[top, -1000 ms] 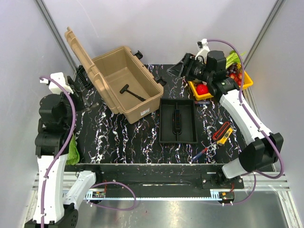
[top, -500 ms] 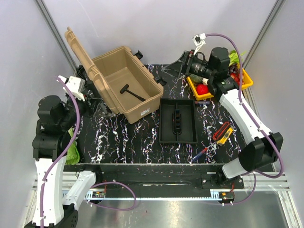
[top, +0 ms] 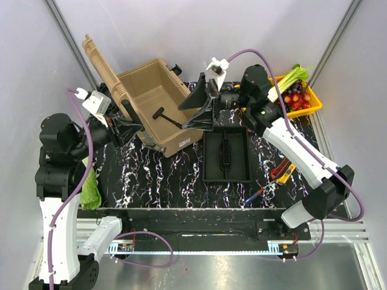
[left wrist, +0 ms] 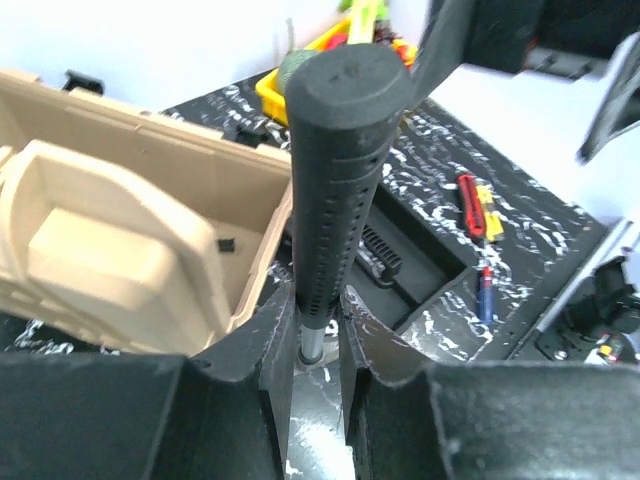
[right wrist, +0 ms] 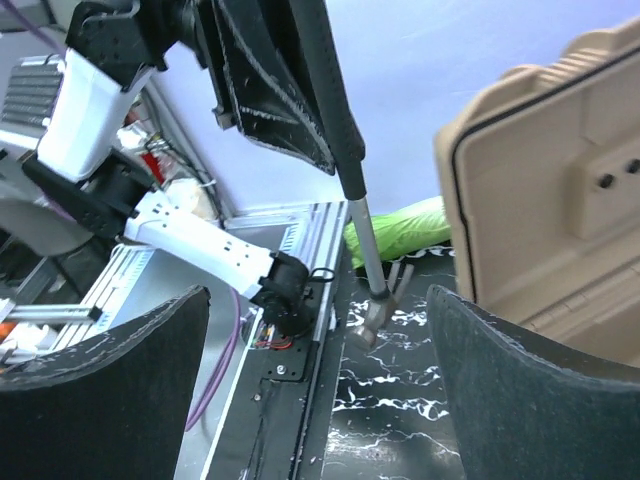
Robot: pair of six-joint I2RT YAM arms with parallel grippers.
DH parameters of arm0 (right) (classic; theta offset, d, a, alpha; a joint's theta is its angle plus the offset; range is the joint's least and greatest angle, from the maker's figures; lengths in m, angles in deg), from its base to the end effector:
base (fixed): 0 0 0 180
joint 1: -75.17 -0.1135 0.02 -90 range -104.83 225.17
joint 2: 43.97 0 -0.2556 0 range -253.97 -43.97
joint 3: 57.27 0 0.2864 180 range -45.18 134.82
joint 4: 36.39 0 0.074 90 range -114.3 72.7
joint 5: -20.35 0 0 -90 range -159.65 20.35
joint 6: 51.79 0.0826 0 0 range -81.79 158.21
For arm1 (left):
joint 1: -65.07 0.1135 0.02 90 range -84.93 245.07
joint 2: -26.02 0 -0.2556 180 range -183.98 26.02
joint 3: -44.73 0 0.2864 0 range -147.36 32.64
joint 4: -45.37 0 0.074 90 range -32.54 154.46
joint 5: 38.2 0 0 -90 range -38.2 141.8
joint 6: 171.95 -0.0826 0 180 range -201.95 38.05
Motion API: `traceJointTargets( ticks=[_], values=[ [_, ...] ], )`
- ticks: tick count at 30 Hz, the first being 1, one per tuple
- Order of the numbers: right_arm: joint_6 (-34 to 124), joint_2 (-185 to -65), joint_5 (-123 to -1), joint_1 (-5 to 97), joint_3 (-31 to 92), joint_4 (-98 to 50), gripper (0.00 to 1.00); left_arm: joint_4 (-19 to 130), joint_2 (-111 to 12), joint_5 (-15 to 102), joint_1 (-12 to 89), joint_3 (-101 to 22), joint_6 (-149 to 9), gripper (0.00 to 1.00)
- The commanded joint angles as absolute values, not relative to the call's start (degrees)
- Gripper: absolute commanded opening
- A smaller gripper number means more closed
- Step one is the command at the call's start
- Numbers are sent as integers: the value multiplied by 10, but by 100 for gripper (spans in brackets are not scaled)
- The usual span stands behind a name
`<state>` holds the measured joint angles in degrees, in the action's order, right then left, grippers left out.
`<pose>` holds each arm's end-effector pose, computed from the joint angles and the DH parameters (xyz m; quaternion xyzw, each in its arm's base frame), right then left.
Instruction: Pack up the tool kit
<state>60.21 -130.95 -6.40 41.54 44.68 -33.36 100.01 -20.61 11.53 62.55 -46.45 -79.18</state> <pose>0.2855 0.2785 0.4657 -0.4596 0.4922 0.6007 0.4310 0.1810 -0.0614 0.4762 0.2195 0.7202 -0.2914 0.5901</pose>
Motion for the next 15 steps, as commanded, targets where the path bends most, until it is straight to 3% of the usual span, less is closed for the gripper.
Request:
traceJointTargets(
  ticks=[1, 15],
  values=[
    [565, -1326, -20, 383, 476, -348, 94, 899, -205, 18, 625, -516, -736, 0],
    [610, -1425, -5, 329, 571, -429, 87, 660, -257, -79, 625, -521, -587, 0]
  ],
)
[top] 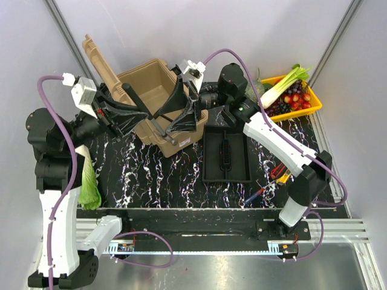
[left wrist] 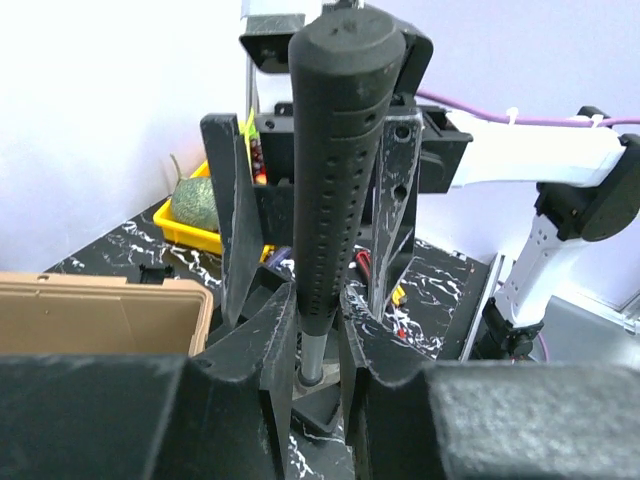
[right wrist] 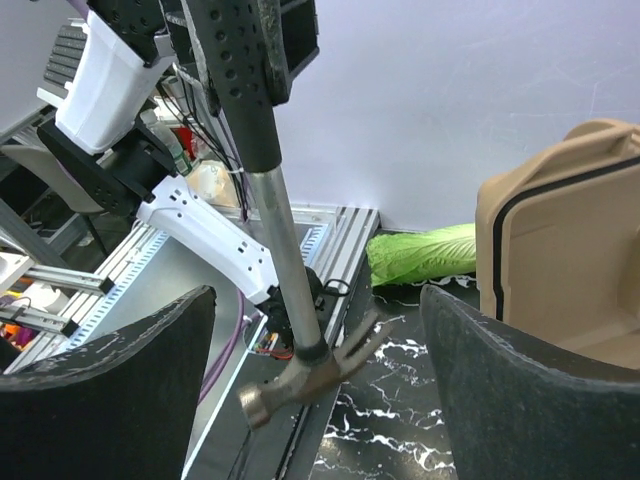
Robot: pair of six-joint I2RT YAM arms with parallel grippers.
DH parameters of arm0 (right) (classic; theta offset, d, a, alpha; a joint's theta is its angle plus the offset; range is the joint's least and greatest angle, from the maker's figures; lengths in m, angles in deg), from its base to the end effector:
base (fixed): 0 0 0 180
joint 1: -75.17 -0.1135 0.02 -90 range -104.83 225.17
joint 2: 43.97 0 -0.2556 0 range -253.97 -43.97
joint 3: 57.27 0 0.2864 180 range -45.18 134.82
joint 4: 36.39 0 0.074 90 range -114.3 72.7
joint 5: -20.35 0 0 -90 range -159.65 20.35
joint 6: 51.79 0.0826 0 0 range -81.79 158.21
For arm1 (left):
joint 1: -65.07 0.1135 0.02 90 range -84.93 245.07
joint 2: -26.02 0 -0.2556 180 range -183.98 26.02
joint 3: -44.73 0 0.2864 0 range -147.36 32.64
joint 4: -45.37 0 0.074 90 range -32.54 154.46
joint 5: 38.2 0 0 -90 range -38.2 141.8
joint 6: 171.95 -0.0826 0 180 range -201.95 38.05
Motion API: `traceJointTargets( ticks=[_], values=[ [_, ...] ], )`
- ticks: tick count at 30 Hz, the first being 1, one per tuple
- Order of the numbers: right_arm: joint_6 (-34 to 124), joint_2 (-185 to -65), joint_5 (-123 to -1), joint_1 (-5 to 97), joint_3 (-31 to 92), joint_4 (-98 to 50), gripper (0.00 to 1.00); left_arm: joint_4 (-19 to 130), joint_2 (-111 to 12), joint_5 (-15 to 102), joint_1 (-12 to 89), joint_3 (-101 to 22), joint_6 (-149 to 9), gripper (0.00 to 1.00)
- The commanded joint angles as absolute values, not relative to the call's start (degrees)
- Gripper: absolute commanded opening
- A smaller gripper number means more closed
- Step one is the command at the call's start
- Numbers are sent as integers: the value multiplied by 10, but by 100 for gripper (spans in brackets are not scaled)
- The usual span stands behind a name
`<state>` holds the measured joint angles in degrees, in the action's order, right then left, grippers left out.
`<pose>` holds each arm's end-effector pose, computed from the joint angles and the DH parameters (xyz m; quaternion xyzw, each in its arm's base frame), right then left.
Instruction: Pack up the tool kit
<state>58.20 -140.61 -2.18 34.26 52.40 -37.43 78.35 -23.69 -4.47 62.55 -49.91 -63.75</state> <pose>0.2758 0.3399 0.4576 -0.5234 0.4236 0.6268 0.3921 0.1716 -0.0763 0.5356 0.2872 0.6000 -0.4153 0.6205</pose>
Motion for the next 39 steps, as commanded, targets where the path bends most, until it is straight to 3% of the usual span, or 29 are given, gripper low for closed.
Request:
traceJointTargets(
  ticks=[1, 4, 13, 17, 18, 19, 20, 22, 23, 25, 30, 39],
  values=[
    [616, -1431, -2, 328, 578, -435, 85, 657, -261, -80, 625, -523, -586, 0],
    [663, -1449, 14, 325, 584, -485, 78, 650, -274, -80, 625, -527, -586, 0],
    [761, -1498, 55, 326, 619, -564, 41, 630, -302, -68, 624, -536, -584, 0],
    [777, -1509, 56, 326, 633, -564, 7, 625, -309, -45, 624, -534, -581, 0],
    [776, -1509, 51, 326, 633, -563, 2, 626, -310, -36, 625, -533, -582, 6],
    [772, -1508, 41, 325, 633, -559, 0, 628, -312, -29, 625, -534, -582, 25],
    [766, -1507, 31, 327, 635, -541, 0, 632, -312, -18, 624, -533, -585, 51],
    [732, -1508, 10, 330, 649, -506, 0, 646, -308, 10, 624, -534, -600, 77],
    [721, -1507, -10, 334, 651, -494, 0, 658, -305, 33, 624, -533, -612, 86],
    [718, -1510, -42, 345, 656, -486, 0, 694, -298, 97, 624, -538, -637, 96],
    [722, -1533, -147, 384, 685, -442, 0, 804, -313, 284, 625, -586, -676, 99],
    [595, -1692, -313, 402, 879, -140, 0, 995, -427, 486, 625, -746, -663, 99]
  ],
)
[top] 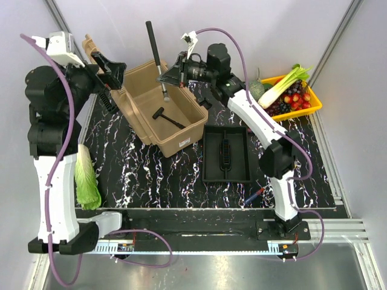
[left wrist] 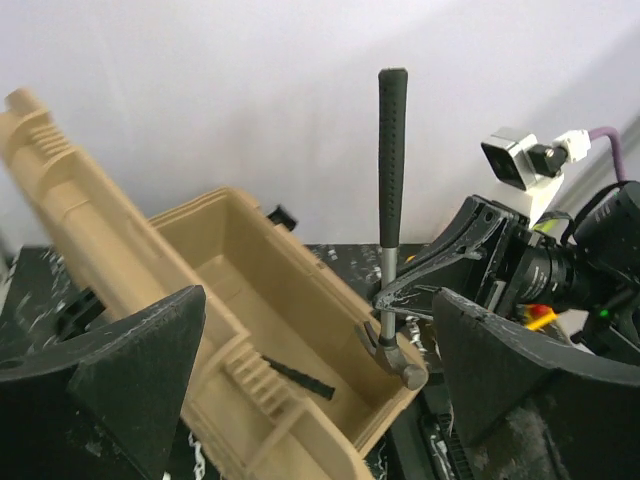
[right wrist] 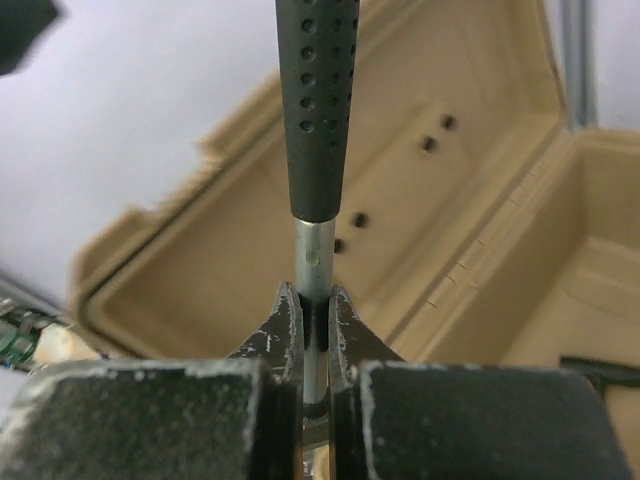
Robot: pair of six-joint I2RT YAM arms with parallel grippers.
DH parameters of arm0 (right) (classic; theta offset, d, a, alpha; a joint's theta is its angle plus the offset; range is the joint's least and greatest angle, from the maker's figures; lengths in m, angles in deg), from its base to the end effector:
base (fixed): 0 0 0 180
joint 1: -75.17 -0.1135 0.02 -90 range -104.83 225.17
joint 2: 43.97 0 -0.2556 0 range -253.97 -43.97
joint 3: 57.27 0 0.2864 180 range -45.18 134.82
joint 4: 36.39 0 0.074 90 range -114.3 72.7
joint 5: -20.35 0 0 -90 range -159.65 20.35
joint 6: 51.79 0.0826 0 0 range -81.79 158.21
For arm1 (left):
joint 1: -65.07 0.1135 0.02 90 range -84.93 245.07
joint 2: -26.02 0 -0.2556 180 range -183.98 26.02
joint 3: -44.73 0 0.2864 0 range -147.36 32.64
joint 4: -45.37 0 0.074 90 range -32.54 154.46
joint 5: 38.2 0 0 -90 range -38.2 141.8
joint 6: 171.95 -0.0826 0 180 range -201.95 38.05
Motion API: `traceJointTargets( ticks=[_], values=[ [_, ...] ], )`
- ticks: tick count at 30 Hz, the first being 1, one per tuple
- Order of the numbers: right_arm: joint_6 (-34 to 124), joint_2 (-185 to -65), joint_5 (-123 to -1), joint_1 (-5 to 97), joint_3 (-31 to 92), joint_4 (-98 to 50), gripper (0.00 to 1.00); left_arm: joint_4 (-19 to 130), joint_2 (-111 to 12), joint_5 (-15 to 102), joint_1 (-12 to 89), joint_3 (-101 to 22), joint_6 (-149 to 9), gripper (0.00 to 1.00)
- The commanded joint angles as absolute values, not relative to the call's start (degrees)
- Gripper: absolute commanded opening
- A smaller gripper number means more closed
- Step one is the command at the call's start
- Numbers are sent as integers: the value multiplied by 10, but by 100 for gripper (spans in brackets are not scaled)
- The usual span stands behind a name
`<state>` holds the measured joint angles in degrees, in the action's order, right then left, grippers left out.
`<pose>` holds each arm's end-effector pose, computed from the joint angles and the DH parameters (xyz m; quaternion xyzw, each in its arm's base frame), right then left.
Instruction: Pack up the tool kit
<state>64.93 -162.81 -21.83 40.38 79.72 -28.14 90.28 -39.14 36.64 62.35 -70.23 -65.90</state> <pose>0.4110 0.3601 0.4489 -0.3509 0.5649 0.5820 0.4680 0.2493 -0.0335 0.5773 0.0187 0.6771 -0.2071 0.7059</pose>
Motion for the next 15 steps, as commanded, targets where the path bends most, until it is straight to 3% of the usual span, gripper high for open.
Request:
traceJointTargets(
  ticks=[1, 15],
  values=[
    [592, -1712, -320, 402, 895, -126, 0, 996, -429, 489, 625, -746, -664, 99],
    [533, -1872, -482, 381, 973, 0, 0, 997, -456, 492, 626, -750, -664, 99]
  ],
)
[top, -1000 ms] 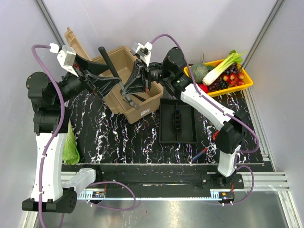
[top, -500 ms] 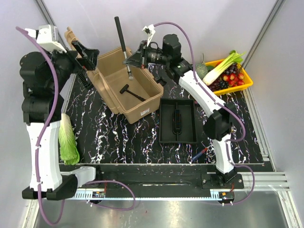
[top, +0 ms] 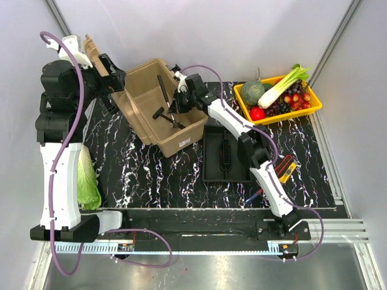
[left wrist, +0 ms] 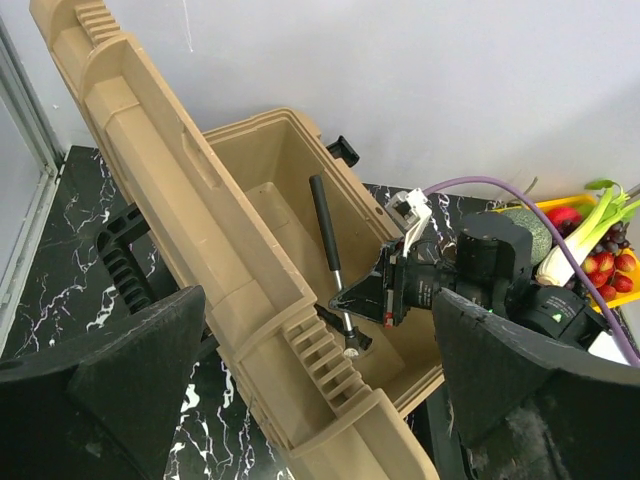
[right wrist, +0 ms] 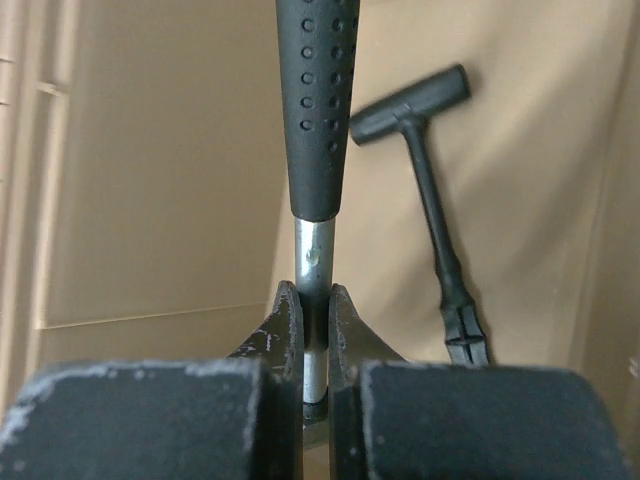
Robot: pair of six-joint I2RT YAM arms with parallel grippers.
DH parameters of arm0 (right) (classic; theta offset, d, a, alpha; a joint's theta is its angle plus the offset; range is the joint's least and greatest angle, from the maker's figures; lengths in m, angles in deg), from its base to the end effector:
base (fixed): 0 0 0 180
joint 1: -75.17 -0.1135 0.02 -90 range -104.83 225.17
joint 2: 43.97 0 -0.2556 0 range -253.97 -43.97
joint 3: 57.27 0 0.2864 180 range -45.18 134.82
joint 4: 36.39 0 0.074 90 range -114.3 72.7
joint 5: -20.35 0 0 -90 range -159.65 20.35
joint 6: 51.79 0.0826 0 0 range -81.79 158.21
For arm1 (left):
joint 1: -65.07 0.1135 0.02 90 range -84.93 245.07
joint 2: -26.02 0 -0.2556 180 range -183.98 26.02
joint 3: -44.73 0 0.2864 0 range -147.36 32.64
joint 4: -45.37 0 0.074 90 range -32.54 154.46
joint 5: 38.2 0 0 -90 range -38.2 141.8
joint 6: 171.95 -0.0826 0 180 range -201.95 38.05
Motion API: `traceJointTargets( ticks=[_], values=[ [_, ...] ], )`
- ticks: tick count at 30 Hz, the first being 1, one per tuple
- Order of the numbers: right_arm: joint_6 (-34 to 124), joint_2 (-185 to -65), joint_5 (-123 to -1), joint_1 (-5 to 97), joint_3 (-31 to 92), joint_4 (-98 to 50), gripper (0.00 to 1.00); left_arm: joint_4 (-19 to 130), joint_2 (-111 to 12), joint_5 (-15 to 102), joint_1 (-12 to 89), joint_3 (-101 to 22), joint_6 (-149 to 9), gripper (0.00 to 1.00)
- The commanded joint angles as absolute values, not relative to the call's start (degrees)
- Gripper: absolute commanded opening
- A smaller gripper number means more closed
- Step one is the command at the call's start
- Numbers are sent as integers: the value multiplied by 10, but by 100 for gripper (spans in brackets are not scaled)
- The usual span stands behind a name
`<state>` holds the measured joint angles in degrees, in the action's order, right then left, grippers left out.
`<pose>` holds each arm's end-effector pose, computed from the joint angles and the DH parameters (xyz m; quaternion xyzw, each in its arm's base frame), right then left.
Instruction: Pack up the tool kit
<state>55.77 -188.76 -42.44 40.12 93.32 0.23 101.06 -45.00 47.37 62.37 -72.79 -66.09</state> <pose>0.5026 0.3987 0.2143 -0.2433 0.8177 0.3961 0.3396 0.2877 -0.0200 0.5380 -0.0623 0.7588 -0.1335 0.6345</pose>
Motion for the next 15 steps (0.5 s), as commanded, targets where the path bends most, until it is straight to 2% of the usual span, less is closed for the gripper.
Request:
traceJointTargets(
  ticks=[1, 10, 15],
  values=[
    [532, -1878, -497, 378, 973, 2, 0, 997, -457, 493, 625, -749, -663, 99],
    [524, -1914, -589, 346, 982, 26, 2, 998, -457, 510, 625, -730, -661, 99],
    [523, -1924, -596, 342, 974, 26, 12, 1003, -439, 545, 625, -710, -665, 99]
  ],
)
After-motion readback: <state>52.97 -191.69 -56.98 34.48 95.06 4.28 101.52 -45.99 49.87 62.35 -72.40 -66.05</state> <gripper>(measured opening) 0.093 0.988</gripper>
